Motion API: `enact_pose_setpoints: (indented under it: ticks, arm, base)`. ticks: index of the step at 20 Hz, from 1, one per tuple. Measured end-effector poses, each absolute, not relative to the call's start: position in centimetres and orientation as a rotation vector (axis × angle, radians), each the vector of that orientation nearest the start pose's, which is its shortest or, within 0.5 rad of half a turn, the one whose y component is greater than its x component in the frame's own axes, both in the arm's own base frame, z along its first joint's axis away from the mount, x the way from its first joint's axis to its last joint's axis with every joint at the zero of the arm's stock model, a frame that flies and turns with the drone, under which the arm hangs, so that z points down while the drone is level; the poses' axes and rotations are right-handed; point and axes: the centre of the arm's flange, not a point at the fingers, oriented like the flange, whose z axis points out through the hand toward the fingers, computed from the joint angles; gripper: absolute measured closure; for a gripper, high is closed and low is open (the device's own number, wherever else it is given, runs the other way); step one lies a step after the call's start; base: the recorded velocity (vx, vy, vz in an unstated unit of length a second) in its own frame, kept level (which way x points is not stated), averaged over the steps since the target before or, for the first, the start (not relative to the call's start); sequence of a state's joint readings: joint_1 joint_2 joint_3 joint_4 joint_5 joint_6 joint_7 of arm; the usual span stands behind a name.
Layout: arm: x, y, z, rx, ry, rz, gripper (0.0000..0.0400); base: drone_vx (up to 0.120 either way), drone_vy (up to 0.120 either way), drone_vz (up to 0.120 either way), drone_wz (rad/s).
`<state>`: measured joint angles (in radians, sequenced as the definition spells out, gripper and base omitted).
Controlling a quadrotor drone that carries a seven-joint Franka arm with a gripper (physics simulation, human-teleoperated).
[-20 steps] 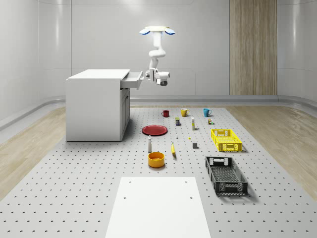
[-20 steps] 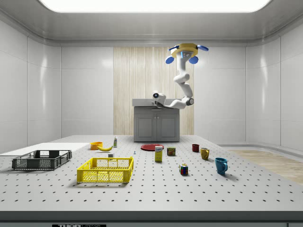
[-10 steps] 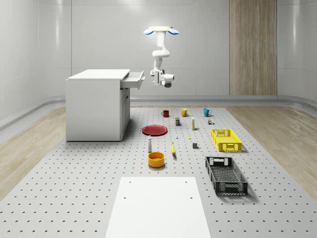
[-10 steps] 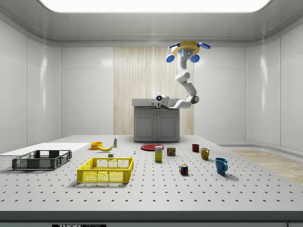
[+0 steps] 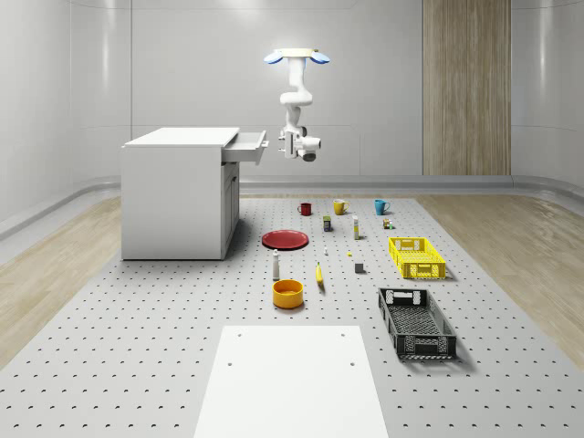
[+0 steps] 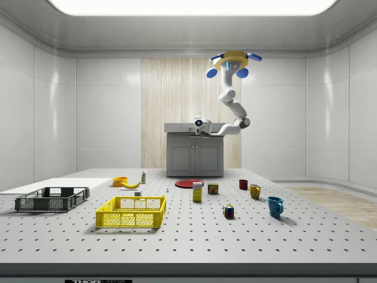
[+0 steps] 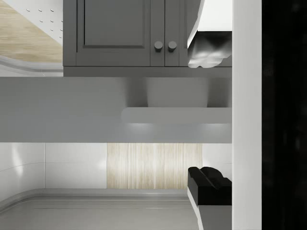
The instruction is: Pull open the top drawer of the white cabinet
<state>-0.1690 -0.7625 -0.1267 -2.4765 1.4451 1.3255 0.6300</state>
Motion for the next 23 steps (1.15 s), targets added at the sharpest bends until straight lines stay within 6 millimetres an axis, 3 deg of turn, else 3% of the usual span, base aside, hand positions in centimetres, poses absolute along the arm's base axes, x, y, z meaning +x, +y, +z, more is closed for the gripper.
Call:
enact_pose_setpoints:
  ticks: [23]
  arm:
    - [30.6, 2.02, 63.04, -1.484, 0.611, 0.611, 0.0095]
  base:
    - [0.0, 0.0, 0.0, 0.0]
